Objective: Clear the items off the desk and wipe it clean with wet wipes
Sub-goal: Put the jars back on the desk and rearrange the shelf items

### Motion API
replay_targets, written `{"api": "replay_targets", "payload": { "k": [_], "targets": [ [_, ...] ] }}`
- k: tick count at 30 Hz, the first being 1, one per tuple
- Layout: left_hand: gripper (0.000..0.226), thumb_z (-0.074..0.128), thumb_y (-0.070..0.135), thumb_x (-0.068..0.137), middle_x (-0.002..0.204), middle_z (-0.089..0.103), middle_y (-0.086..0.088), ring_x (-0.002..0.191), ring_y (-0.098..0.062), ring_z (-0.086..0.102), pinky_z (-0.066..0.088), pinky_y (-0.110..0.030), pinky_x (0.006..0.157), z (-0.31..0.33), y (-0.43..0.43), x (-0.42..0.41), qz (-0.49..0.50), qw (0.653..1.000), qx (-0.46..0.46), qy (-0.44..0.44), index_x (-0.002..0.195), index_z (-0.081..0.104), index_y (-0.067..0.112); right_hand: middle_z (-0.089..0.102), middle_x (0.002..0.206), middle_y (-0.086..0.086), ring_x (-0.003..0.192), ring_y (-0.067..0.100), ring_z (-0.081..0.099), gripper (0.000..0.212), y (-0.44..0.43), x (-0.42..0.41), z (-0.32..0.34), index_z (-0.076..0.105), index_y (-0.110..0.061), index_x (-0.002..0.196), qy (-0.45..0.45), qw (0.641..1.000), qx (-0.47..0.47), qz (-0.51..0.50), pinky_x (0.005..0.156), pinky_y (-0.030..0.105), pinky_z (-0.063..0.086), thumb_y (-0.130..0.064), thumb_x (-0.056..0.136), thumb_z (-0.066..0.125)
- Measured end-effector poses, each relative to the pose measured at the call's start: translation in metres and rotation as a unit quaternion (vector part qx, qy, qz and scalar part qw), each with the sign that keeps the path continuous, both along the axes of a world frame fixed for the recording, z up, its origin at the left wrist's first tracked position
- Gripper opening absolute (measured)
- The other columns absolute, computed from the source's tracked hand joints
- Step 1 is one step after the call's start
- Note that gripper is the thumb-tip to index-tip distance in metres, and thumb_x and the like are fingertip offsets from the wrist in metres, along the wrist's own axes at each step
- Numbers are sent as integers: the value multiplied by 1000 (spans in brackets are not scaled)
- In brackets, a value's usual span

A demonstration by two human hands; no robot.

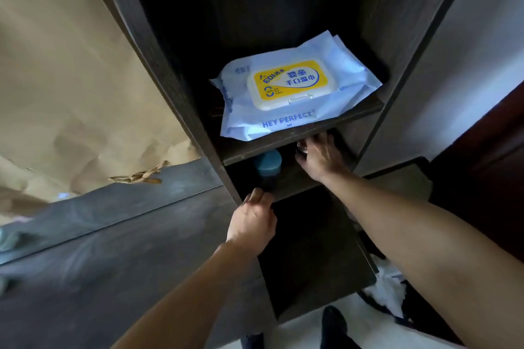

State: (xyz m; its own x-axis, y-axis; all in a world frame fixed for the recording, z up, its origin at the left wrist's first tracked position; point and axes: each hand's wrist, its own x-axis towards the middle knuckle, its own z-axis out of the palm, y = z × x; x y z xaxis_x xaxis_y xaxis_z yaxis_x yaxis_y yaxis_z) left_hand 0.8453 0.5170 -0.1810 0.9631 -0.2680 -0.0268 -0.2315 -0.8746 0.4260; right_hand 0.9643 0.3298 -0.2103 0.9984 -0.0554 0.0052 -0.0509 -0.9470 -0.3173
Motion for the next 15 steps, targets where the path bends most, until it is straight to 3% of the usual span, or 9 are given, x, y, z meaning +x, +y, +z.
{"api": "replay_targets", "payload": {
  "k": [5, 9, 15],
  "targets": [
    [37, 60, 8, 76, 111, 53, -18, 99, -37, 56, 53, -44, 75, -16, -22, 18, 79, 995, 5, -61, 113, 58, 5, 45, 119, 20, 105, 40, 49, 46, -16, -8, -17, 54, -16, 119, -73, 996, 24, 46, 68, 43, 51, -35, 80, 66],
    [49, 64, 16, 78, 127, 44, -25, 106, -42, 52, 52, -46, 71, -16, -40, 35, 144, 985, 51, -78, 124, 51, 5, 44, 124, 13, 103, 35, 55, 51, -32, -37, -25, 50, -26, 126, -96, 988, 77, 93, 68, 43, 56, -39, 79, 65],
    [68, 59, 38, 86, 140, 29, -17, 122, -38, 36, 42, -45, 92, -29, -59, 74, 204, 976, 82, -10, 142, 28, 17, 37, 135, 9, 109, 32, 56, 55, -56, -58, -33, 46, -27, 130, -81, 980, 122, 135, 79, 42, 55, -39, 81, 65]
  ]
}}
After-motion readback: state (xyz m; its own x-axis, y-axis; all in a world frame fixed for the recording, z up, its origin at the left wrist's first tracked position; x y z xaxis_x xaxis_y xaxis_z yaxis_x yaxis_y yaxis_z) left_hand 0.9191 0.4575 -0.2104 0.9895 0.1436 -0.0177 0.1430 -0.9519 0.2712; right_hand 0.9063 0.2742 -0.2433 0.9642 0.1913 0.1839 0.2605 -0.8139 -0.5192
